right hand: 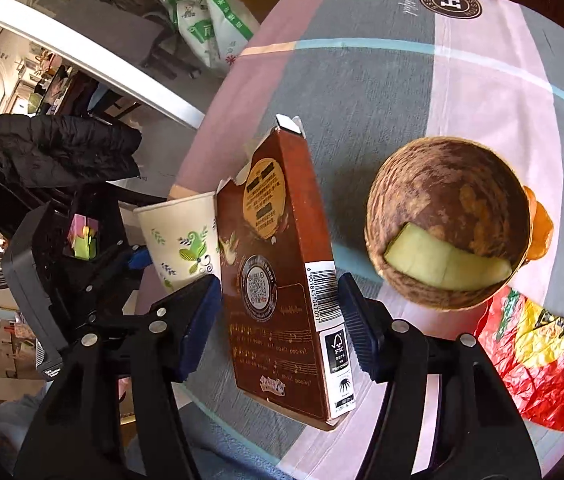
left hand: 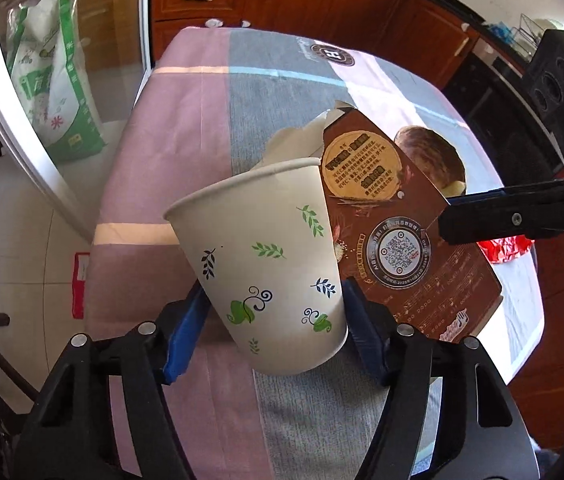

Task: Collect trash
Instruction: 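Grasp the white leaf-print cup with the left tool while the right tool grasps the brown Pocky box, then lift the cup with the left tool while the right tool lifts the Pocky box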

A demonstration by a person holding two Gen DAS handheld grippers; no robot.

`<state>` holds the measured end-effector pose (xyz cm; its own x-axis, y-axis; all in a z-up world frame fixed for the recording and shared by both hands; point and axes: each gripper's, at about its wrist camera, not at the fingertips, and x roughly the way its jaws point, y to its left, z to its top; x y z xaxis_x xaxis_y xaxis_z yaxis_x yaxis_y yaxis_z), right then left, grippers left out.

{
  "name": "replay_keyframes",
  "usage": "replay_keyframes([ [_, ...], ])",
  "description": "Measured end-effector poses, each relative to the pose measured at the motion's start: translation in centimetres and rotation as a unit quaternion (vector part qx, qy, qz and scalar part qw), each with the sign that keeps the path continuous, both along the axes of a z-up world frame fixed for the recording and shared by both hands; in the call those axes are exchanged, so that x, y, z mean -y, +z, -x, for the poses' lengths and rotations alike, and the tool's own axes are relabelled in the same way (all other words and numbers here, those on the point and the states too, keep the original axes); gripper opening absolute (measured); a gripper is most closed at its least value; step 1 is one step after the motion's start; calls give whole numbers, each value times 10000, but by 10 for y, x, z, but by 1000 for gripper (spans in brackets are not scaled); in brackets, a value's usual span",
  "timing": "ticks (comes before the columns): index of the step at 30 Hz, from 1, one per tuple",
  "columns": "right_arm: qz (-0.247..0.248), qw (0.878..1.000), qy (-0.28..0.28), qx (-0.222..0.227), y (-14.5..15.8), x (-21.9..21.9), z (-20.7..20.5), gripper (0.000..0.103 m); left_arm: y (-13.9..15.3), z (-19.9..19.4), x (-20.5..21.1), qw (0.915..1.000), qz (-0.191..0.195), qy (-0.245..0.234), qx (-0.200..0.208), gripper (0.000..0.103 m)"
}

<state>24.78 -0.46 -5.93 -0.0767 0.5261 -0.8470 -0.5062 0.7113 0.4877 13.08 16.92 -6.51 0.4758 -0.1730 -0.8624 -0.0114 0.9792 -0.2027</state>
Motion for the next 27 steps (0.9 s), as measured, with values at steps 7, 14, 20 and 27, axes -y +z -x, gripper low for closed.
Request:
replay_keyframes([
  [7,-524,9978,-222,-337,5,10,14,59,1,8,-2,9992,76,-403,-20,66],
  [14,-691,9944,-579,-552,2,14,18,32,-4,4,-14,9989,314,-341,-67,60],
  [20,44,9965,-733,-393,-21,10,19,32,-13,5,-9,9980,384,-479,-145,59],
  [27,-28,9960,-865,-243,-27,23,20,50,-13,5,-7,9976,319,-594,-150,59],
])
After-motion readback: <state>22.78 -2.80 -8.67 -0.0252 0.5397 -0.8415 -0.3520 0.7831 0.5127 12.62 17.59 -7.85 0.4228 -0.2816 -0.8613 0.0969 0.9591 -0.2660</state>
